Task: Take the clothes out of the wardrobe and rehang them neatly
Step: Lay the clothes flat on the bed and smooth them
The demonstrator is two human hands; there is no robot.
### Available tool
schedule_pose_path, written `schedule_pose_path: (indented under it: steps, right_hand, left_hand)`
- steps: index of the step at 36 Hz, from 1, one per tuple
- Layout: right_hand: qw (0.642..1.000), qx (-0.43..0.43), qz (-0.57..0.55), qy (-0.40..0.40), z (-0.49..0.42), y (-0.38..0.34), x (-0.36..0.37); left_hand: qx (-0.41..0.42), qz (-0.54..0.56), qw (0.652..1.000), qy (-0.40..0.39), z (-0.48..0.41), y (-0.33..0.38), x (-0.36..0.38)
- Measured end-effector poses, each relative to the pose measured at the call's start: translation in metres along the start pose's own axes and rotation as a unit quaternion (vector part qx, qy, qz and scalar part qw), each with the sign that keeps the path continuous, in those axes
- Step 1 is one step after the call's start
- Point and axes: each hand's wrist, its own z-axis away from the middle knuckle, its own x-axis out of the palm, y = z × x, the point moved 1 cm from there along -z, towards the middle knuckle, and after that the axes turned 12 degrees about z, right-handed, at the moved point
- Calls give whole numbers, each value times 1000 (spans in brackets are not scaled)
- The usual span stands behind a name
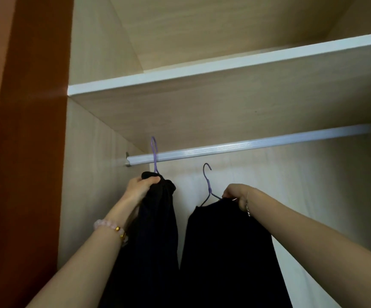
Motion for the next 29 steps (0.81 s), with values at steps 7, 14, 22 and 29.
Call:
schedule_pose_path:
  steps: [7, 14, 22, 29]
  right_hand:
    - [998, 23, -25, -56, -11, -26, 5]
    - [1000, -11, -11, -21, -15, -64, -12]
    - [987, -83, -125, -53, 24, -88, -9]
    - [985, -91, -120, -87, 59, -66, 26]
  left_hand:
    - [-42, -3, 999, 34, -4, -36, -12]
    - [-50, -32, 998, 17, -6, -39, -12]
    - [-62, -31, 998, 1, 3, -39, -14]
    - [-72, -44, 996, -1, 18, -38, -16]
